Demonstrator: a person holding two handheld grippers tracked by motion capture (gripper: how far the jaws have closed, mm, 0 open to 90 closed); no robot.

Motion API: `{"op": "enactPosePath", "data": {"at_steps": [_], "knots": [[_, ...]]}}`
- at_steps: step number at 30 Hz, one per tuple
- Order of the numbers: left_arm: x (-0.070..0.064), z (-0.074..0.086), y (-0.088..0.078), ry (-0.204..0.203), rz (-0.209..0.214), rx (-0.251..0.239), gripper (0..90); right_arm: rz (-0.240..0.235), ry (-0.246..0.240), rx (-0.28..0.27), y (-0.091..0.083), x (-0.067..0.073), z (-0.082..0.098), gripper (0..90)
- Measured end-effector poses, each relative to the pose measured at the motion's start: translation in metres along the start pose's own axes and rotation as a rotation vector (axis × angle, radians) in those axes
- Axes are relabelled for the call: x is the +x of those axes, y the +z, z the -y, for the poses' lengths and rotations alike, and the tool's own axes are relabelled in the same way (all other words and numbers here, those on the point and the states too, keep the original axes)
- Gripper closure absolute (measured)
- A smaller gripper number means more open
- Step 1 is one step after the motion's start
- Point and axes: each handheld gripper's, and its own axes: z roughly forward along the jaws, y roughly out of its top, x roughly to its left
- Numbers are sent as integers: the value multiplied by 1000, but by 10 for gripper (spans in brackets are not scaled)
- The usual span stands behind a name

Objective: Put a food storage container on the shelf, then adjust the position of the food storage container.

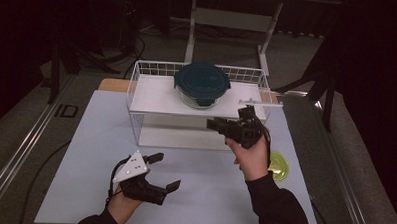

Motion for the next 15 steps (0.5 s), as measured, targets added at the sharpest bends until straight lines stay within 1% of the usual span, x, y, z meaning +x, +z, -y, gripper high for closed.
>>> {"op": "enactPosePath", "data": {"at_steps": [1,3,4,5,6,7,8,9,10,11,12,14,15], "knots": [[0,0,0,-1,0,2,26,-7,-6,1,-2,1,3,485],[-1,0,0,5,5,0,26,-26,-21,-4,-6,2,13,356],[-1,0,0,4,8,-1,26,-32,-45,-31,-9,2,19,296],[-1,0,0,4,8,-1,26,-42,-68,-44,-11,2,25,228],[-1,0,1,7,10,1,27,-78,-105,-42,-15,1,33,167],[-1,0,1,6,12,-1,26,-82,-103,-55,-17,1,37,155],[-2,1,1,4,19,-11,26,-75,-103,-60,-20,0,43,158],[-2,1,1,5,19,-11,26,-75,-103,-60,-20,0,43,158],[-2,1,1,10,20,-6,26,-69,-116,-51,-23,0,48,151],[-3,1,2,15,26,-11,26,-72,-143,-67,-29,-2,58,146],[-3,1,2,15,29,-10,26,-79,-147,-59,-32,-3,62,146],[-4,1,2,18,28,-11,26,-98,-149,-73,-38,-7,71,148],[-4,1,2,18,28,-11,26,-98,-149,-73,-38,-7,71,148]]}}
